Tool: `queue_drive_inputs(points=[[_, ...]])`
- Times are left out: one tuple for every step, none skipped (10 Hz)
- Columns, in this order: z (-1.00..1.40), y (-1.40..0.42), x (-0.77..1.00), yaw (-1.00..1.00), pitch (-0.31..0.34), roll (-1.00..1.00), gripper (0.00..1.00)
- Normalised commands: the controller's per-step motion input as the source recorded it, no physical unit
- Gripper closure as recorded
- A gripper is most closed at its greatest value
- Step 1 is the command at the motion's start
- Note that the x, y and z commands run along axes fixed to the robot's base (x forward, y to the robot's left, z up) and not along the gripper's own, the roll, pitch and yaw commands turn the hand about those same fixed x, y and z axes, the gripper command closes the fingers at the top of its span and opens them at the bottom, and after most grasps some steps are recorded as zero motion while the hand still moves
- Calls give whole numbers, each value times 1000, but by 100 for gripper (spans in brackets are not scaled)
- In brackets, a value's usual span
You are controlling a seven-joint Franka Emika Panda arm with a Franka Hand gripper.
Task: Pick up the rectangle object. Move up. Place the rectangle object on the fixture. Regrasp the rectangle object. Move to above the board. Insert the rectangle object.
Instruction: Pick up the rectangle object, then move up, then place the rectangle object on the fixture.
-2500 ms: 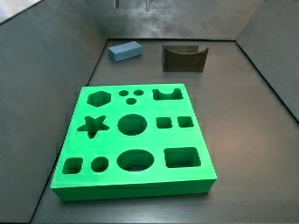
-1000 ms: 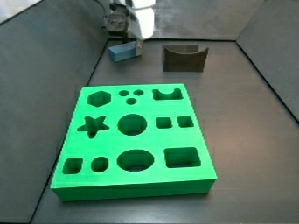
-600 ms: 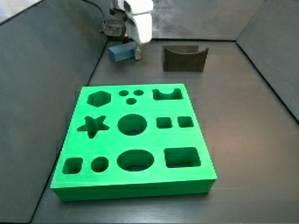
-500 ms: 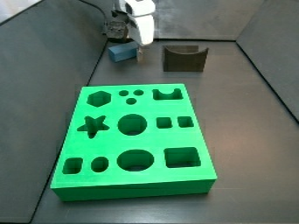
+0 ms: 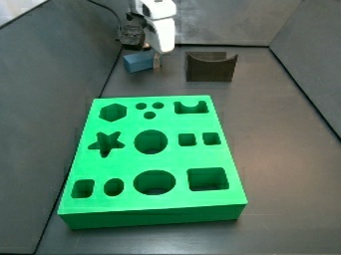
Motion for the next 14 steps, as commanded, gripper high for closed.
queue_drive_inputs(points=[[0, 0, 0, 0, 0, 0, 100], [0, 0, 0, 0, 0, 0, 100], [0, 0, 0, 0, 0, 0, 100], [0, 0, 0, 0, 0, 0, 100], [0, 0, 0, 0, 0, 0, 100], [0, 0, 0, 0, 0, 0, 100], [833, 0, 0, 0, 0, 0, 100], [818, 40, 37, -8, -5, 5, 100], [723, 29, 23, -6, 26, -13, 100], [559, 10, 12, -2, 54, -45, 100], [431, 4, 8, 3, 62, -67, 100], [299, 2, -1, 9, 57, -89, 100], [167, 3, -7, 12, 53, -110, 100], [1000, 0, 0, 0, 0, 0, 100]])
